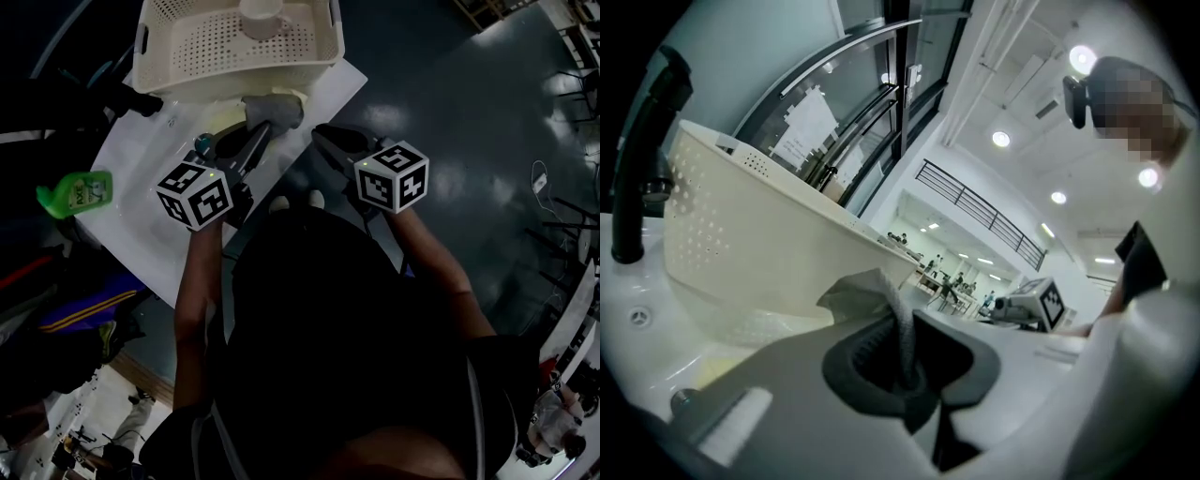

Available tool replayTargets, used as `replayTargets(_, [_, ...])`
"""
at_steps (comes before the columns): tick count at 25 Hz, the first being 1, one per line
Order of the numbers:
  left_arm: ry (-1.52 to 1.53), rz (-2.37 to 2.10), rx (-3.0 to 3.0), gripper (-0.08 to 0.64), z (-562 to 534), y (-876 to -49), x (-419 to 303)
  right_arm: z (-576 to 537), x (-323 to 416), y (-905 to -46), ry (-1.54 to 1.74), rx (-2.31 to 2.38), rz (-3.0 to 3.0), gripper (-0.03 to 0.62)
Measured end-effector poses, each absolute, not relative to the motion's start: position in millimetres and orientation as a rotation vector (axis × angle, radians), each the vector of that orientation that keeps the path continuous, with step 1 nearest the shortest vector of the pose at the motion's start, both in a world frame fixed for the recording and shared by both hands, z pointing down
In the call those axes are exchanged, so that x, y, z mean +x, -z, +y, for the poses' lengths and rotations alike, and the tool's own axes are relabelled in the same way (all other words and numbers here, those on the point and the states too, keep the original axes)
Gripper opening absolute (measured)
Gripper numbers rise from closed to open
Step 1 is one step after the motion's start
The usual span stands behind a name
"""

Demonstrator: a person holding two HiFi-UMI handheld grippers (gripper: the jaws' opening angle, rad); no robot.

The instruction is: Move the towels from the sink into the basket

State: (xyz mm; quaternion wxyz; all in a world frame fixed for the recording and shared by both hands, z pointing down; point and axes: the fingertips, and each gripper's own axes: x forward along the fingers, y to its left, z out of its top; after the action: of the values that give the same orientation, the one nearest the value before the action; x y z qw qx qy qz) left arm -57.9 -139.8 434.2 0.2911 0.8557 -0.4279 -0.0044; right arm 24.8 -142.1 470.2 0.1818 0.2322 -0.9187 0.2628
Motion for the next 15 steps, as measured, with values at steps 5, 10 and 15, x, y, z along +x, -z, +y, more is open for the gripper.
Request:
replayTargets(5, [0.028,-1.151,2.305,0.025,-136.7,-423.4,-57.3,-142.7,19.9,-461.2,-0.721,0.641,-2.616,0.043])
replayTargets(10, [0.051,-1.177,2.323,0.025,-135.2,-409.3,-59.1,-145.9,13.4,-446.3,-0.688,0.618,-2.646,0.043])
replayTargets(15, [0.067,-1.206,2.353,0.025,-134.6,-390.7,-60.3,-150.9,6.1,-425.9,-0.655,0.594,-2.690,0.043])
